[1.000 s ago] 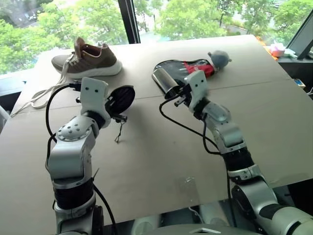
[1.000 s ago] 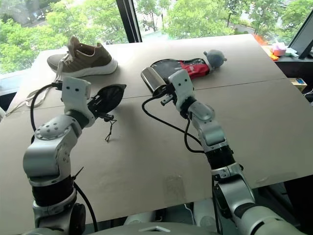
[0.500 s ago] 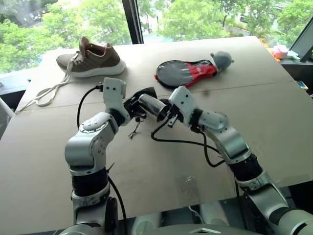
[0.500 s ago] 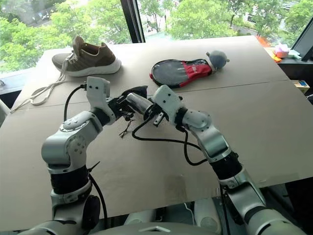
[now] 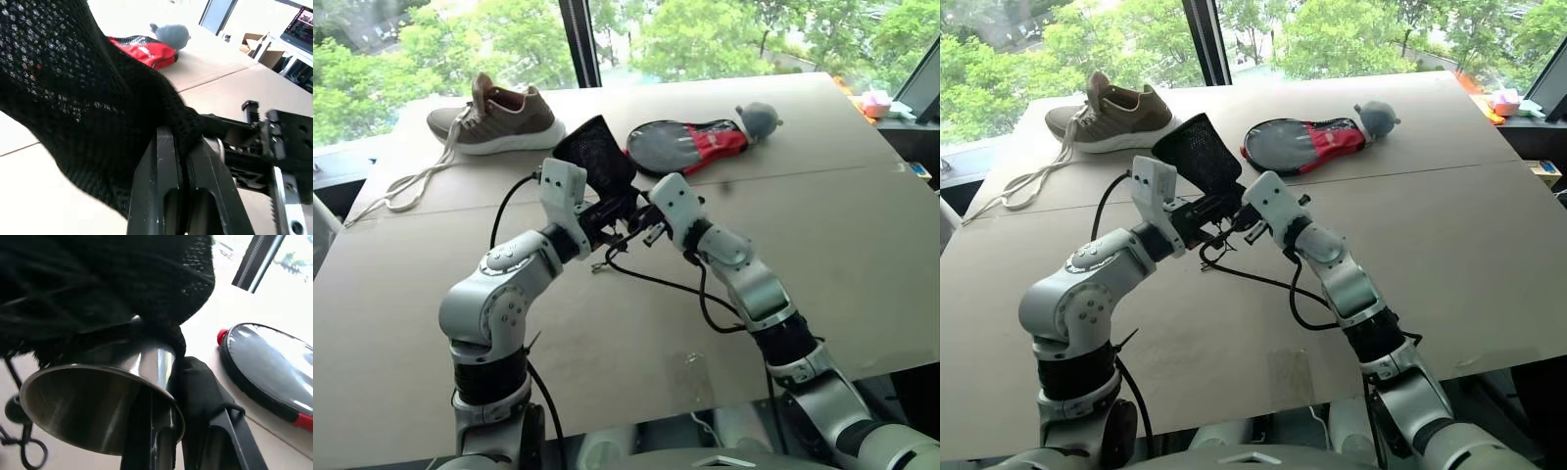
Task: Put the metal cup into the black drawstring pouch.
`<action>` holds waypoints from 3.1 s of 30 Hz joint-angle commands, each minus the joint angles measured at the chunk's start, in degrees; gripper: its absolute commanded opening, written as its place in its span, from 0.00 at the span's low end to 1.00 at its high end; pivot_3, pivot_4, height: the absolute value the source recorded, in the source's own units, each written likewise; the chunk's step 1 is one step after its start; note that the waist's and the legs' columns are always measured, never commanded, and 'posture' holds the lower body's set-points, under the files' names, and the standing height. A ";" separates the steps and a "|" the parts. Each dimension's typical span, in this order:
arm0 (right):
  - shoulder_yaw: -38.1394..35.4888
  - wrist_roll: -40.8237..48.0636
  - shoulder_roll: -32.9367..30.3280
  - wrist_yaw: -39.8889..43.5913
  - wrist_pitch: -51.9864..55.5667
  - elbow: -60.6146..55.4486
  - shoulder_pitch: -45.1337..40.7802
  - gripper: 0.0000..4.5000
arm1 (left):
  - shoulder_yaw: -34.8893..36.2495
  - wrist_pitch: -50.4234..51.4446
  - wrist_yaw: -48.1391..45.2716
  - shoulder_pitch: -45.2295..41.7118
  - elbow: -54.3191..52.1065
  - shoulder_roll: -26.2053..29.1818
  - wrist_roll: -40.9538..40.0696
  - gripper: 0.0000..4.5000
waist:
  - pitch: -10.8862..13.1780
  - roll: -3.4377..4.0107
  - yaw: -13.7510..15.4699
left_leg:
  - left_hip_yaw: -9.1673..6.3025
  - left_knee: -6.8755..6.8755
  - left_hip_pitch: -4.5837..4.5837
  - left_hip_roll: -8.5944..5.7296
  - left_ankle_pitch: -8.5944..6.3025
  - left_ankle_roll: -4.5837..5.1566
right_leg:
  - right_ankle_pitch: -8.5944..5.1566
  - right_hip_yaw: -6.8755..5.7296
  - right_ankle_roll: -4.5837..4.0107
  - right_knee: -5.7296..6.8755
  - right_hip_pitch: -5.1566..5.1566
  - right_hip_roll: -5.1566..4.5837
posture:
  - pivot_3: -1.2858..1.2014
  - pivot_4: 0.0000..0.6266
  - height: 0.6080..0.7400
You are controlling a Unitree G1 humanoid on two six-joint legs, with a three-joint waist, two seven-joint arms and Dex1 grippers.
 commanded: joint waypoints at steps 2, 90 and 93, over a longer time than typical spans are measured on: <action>-13.62 13.11 6.54 -6.23 4.70 -3.37 -1.44 0.02 | -1.36 -0.59 1.09 1.62 0.39 1.92 -0.03 0.00 | 0.00 0.01 0.24 | -0.04 -0.01 0.00 -0.06 0.00 0.00 | 0.00 -0.02 0.00 -0.03 0.03 -0.04 | 0.52 0.24 1.00; 10.39 -8.96 -12.97 -8.10 -12.89 -3.97 -1.86 0.02 | -2.66 -7.53 3.16 -7.47 5.65 -2.41 -26.67 0.00 | -0.12 -0.33 -0.08 | 0.38 0.05 -0.08 -0.19 0.00 0.11 | 0.01 0.22 0.03 -0.02 -0.20 0.05 | 0.52 0.24 1.00; -1.03 5.17 -2.28 -9.46 -4.02 -5.09 0.24 0.02 | -3.32 -7.29 3.23 -6.90 5.43 -2.61 -26.63 0.00 | -0.18 -0.43 -0.53 | 0.28 -0.16 -0.04 0.36 0.04 -0.06 | 0.02 0.33 -0.09 -0.08 -0.20 0.26 | 0.52 0.24 1.00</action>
